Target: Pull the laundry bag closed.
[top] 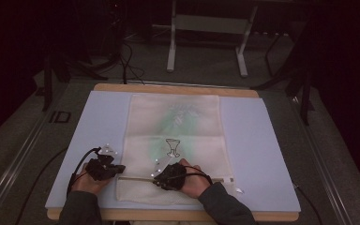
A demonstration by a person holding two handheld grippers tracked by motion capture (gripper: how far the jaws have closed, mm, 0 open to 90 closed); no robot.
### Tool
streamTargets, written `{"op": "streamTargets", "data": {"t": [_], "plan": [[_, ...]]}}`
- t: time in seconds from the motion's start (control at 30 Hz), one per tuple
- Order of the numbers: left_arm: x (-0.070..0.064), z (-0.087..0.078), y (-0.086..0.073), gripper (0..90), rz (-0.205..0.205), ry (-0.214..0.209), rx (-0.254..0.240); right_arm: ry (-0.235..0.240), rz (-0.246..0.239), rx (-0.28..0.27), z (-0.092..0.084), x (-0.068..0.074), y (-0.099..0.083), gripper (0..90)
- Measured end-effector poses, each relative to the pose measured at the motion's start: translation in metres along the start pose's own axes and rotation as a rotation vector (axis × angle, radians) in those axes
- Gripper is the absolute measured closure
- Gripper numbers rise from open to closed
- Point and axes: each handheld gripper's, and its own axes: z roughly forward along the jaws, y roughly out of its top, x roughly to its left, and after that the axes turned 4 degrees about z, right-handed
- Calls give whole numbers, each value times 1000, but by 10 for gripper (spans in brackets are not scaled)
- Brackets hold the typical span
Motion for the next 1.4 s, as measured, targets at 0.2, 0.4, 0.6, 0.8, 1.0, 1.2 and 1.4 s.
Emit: {"op": "streamTargets", "data": {"t": [0.2,0.4,0.6,0.8,1.0,1.2,1.4], "plan": [[0,0,0,899,-1,0,-1,-1,7,-1,-2,-1,-4,823],[0,0,0,899,0,0,0,-5,9,4,-6,-2,-8,822],[0,0,0,899,-1,0,-1,-9,10,5,-9,-3,-11,822],[0,0,0,899,-2,1,-1,-11,8,6,-11,-3,-12,822],[0,0,0,899,-2,0,0,-13,15,9,-13,-4,-15,822],[0,0,0,899,-2,0,0,-16,17,7,-14,-5,-18,822],[0,0,0,899,-3,0,-1,-17,20,7,-17,-6,-21,822]]}}
